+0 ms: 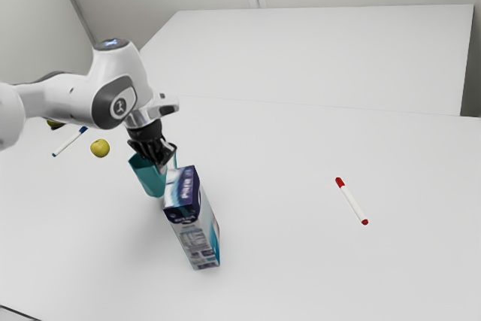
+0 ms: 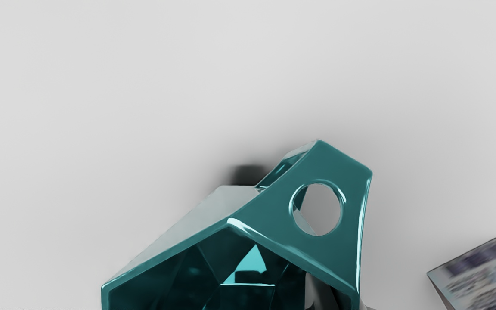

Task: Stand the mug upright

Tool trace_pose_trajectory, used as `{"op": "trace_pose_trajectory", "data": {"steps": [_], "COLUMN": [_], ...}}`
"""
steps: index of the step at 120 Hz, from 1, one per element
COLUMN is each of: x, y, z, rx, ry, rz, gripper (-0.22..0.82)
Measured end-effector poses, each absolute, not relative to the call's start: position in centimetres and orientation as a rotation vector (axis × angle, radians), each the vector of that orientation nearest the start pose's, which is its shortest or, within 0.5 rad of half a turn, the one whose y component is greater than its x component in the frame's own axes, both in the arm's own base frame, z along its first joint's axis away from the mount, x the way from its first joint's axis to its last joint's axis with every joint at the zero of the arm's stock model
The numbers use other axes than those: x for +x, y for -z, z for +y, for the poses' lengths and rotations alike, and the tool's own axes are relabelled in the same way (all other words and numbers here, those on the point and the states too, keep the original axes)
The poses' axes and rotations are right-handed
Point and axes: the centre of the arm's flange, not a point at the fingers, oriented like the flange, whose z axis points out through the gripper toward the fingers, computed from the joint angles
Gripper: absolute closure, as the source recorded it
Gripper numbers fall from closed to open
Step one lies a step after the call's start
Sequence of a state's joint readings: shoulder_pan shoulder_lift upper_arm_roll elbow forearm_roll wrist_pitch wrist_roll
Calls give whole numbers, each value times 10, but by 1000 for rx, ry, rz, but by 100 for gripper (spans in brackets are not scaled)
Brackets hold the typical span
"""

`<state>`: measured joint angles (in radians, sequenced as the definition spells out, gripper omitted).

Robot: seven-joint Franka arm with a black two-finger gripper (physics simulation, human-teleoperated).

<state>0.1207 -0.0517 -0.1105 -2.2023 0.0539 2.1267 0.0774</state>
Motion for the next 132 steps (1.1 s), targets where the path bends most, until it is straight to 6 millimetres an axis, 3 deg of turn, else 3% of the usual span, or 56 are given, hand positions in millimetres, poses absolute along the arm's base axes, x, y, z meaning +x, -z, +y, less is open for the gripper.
{"op": "trace_pose_trajectory", "data": {"steps": [82,132], "x": [520,521], "y": [-363,-356], "z": [0,-2], "rx": [-3090,-3088], "ry": [3,0], "rz": [-102,-175], "gripper": [79,79]}}
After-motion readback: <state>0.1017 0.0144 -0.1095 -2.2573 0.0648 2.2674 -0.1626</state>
